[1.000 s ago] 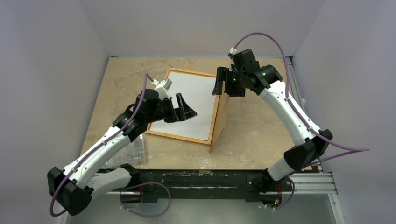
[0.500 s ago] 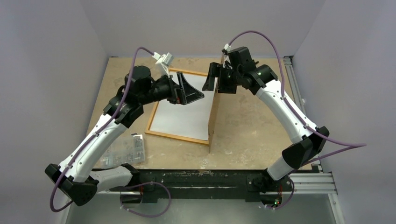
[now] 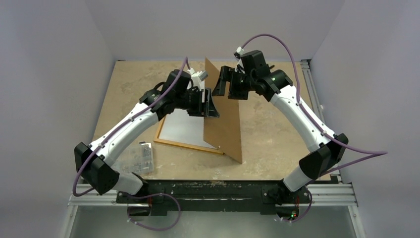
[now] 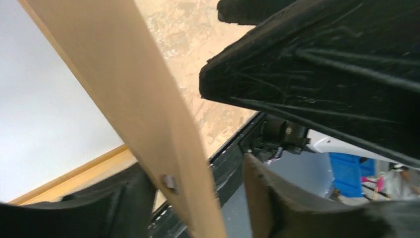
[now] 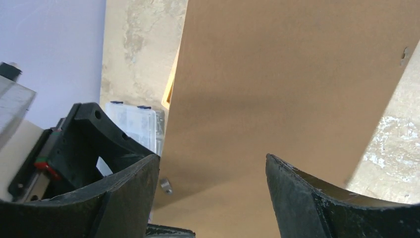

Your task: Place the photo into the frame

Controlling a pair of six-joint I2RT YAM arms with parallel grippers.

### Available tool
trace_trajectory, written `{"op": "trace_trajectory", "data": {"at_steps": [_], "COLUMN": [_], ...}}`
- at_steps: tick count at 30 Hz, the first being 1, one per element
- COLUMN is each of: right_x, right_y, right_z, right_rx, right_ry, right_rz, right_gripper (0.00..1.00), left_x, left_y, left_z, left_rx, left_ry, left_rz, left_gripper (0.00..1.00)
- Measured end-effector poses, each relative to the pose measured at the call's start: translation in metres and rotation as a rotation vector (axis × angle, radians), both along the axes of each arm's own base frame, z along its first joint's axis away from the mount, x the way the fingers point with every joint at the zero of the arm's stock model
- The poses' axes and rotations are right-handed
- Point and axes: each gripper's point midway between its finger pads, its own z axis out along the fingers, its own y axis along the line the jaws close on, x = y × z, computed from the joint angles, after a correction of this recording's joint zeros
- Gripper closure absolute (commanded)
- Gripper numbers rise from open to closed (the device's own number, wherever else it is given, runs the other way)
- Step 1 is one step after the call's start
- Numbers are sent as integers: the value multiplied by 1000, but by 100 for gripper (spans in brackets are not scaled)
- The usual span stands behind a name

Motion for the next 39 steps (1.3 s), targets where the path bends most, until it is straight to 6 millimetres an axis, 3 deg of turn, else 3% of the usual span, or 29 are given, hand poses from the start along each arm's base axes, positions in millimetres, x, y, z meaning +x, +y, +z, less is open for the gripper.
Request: {"op": "trace_trajectory", "data": {"at_steps": [4,5,10,16,19,27,28,29,33,35,39], "right_x": [1,2,-7,-20,-30,-44,-44,-43,-46,-48,-49], "right_y": [-4,-6,-39,-123,-134,-137,-138,-140,-146,-148,-154], "right_z": [-6,-6,-29,-76,-101,-164,-171,-178,-203,-212,-226], "right_rx": [-18,-22,-17,52,55,40,40,38,31,28,25], "right_ry": [8,7,49,128,171,283,293,301,337,356,378], "right_rz": [-18,-26,-75,-244,-246,-208,-212,-217,-235,-243,-265], "right_gripper": [22,22,22,20,20,20,20,20,21,20,21], "left_x": [-2,-1,3,-7,-8,2,3,3,9,13,14], "left_y": [6,7,17,24,40,75,79,83,95,100,102], "left_z": [-15,-17,-36,-49,-65,-120,-126,-131,-146,-153,-172], "left_rx": [67,77,94,49,48,83,89,95,138,168,213], "left_ry": [17,13,38,34,62,143,152,160,160,160,194], "left_rz": [19,26,92,115,171,288,299,308,339,353,352], "left_gripper": [94,100,100,100,100,100,99,90,45,39,40]}}
